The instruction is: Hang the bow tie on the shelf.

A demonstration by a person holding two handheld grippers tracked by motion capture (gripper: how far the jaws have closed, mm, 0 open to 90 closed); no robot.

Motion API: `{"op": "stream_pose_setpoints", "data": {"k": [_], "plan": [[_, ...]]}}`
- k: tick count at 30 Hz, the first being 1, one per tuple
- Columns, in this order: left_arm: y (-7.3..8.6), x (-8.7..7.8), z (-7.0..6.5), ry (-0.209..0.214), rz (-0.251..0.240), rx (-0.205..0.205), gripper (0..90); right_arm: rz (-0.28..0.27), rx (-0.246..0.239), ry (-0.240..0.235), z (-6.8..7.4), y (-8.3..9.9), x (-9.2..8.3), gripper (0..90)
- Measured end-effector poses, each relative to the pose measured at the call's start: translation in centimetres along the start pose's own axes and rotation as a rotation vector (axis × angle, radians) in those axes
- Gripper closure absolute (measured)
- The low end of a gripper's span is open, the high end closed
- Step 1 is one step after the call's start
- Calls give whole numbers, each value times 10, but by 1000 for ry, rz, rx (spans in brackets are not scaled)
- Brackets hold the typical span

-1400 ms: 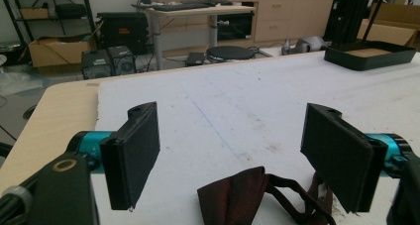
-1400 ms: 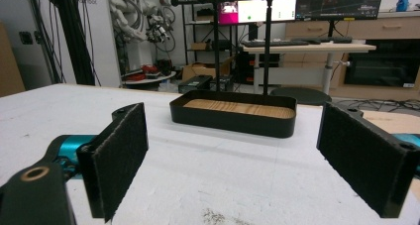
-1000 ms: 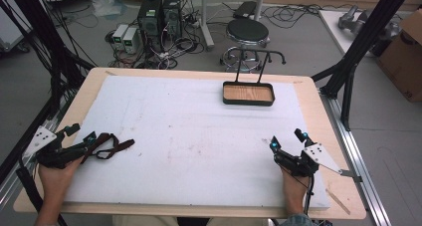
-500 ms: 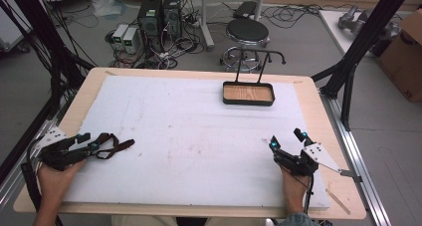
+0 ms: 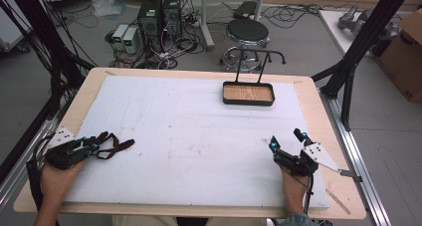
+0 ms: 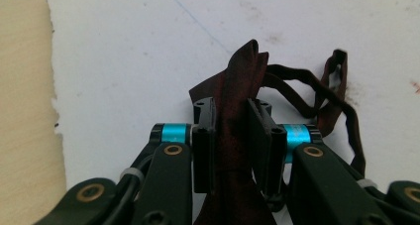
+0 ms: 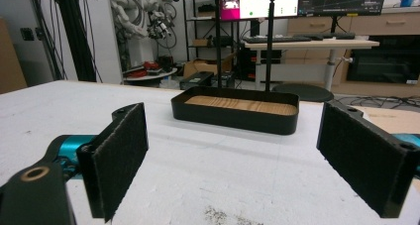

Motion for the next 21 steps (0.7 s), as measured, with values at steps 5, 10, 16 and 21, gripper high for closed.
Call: {"op": "stream_pose_setpoints", "data": {"k": [5,10,16,21], "plan": [[-10,-5,-6,27,-55,-5,754,1,-1,2,0,0,0,116],[-28,-7,-16,70,-114,-25,755,5,-3,4,-1,0,0,116],[-56,-3,-30,125,-174,-43,755,6,-11,8,0,0,0,116],[-82,4,-37,129,-225,-42,755,8,4,8,0,1,0,116]]}}
Point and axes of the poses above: each handheld gripper's, and its own axes: x roughly forward along the jaws, y roughly out of its underside, z roughly to its left, the point moved 5 cm from there along x, roughly forward along the jaws, and after that the axes turned 6 degrees about -y, right-handed, at the moved point
